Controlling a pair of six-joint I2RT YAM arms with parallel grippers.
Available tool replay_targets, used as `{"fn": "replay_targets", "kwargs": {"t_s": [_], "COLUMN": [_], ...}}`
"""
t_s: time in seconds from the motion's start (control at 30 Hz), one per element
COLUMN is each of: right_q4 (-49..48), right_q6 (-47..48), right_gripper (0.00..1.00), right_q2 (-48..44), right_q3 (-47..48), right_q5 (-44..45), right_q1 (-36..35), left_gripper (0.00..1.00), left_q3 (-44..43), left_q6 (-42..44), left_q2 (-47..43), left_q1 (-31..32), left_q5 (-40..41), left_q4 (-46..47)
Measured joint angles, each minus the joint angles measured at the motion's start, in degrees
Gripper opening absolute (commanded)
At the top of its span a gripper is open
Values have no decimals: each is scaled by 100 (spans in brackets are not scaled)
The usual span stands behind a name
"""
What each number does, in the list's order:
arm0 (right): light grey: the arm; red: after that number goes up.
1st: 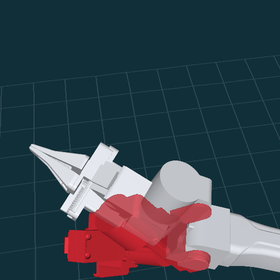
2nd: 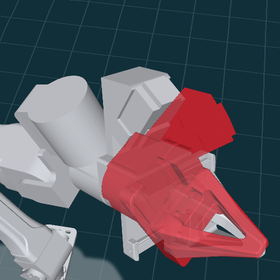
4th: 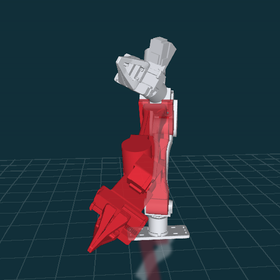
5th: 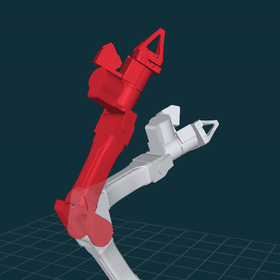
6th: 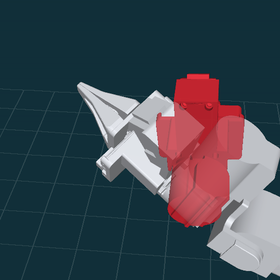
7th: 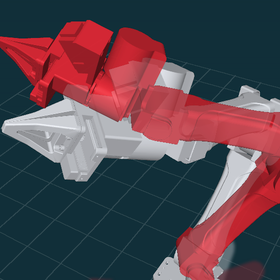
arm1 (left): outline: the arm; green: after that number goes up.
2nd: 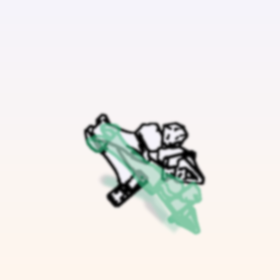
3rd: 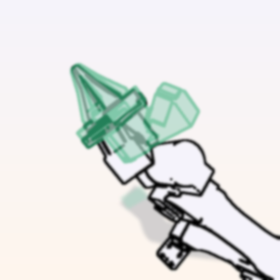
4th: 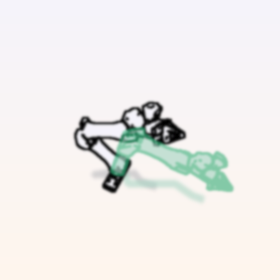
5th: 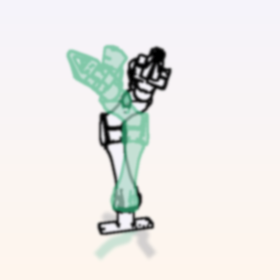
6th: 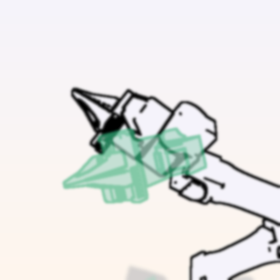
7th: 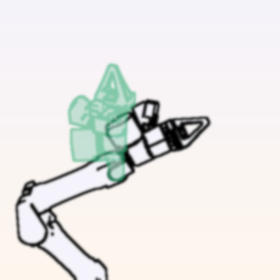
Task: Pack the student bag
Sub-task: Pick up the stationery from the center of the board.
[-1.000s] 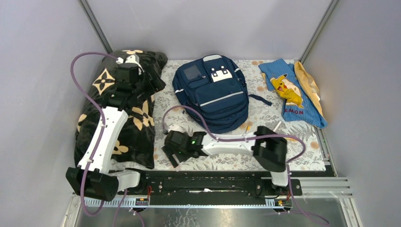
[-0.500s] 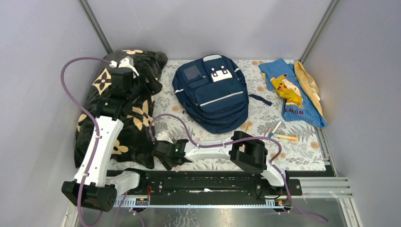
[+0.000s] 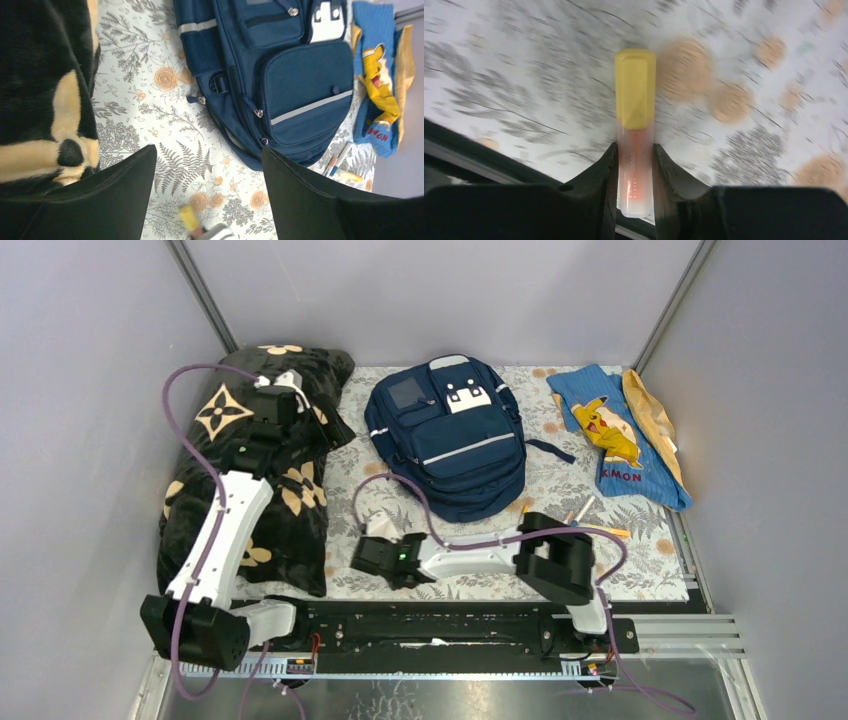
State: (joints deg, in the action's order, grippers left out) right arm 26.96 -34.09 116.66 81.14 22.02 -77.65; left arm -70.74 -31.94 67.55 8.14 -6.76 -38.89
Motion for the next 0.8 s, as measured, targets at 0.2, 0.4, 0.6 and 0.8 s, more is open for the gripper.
{"fn": "replay_targets", "kwargs": {"t_s": [0.2, 0.4, 0.6, 0.8], "right_q4": [-13, 57, 109, 310], "right_q6": [-396, -638, -820, -1128], "right_gripper": [6, 6, 5, 5], "right_q2": [-1182, -2623, -3687, -4671], "right_q3": [-1578, -2747, -3139, -3407], "right_q5": [17, 39, 33, -46], "right_q1": [531, 1357, 1714, 1996], "left_gripper": [85, 86, 80, 79], "left_q3": [111, -476, -1589, -2166], "left_q6": [70, 551, 1613, 2634], "left_q2": [546, 1425, 2868, 3689], "left_q1": [354, 1659, 2651, 2756], "left_q5": [-94, 437, 1132, 1126], "left_q4": [83, 212, 584, 780]}}
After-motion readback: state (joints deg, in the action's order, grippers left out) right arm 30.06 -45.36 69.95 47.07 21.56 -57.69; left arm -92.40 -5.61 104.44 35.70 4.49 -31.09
